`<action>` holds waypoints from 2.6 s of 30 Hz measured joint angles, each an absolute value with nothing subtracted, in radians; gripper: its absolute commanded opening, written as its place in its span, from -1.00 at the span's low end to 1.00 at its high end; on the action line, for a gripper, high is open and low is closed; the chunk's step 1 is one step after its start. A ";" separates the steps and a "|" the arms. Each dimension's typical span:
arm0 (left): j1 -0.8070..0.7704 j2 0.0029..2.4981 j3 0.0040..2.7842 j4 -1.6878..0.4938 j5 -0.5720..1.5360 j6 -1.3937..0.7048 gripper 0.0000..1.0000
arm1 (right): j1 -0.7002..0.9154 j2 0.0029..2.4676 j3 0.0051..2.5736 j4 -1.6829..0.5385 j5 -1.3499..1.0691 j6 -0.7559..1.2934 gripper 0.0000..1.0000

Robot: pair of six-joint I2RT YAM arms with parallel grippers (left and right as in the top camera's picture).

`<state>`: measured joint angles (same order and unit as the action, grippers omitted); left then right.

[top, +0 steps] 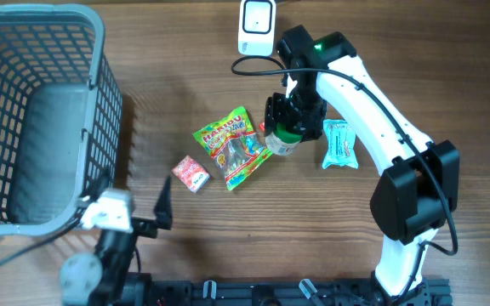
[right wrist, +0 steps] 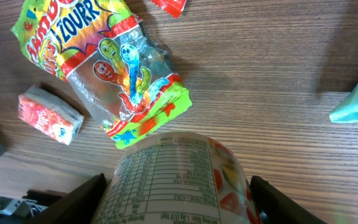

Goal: Scan the item barcode

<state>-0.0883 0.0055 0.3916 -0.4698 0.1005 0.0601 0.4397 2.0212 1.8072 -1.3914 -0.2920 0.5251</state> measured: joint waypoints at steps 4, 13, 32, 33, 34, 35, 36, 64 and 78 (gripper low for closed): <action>-0.088 0.011 0.361 -0.513 0.130 0.039 1.00 | 0.440 2.021 1.807 -1.391 -0.292 0.525 0.13; -0.088 0.011 0.361 -0.548 -0.215 -0.179 1.00 | 0.440 2.021 1.807 -1.396 -0.290 0.514 0.13; -0.086 0.011 0.361 -0.583 -0.051 -0.022 1.00 | 0.440 2.021 1.807 -1.330 -0.226 0.503 0.13; -0.086 0.011 0.361 -0.610 -0.023 -0.014 1.00 | 0.440 2.021 1.807 -1.319 -0.225 0.498 0.13; -0.086 0.011 0.360 -0.627 -0.003 -0.011 1.00 | 0.440 2.021 1.807 -1.311 -0.223 0.493 0.13; -0.086 0.011 0.353 -0.638 0.019 -0.006 1.00 | 0.440 2.021 1.807 -1.309 -0.222 0.491 0.13; -0.086 0.011 0.343 -0.639 0.030 -0.004 1.00 | 0.440 2.021 1.807 -1.308 -0.220 0.491 0.13; -0.086 0.012 0.166 -0.591 0.051 -0.001 1.00 | 0.440 2.017 1.882 -1.516 -0.438 0.413 0.01; -0.086 0.012 0.166 -0.591 0.051 -0.001 1.00 | 0.440 2.018 1.886 -0.607 0.020 0.429 0.15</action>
<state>-0.0864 0.0120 0.1661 -0.5911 0.0509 -0.0006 0.4397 2.0178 1.8858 -0.6075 0.0200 0.4290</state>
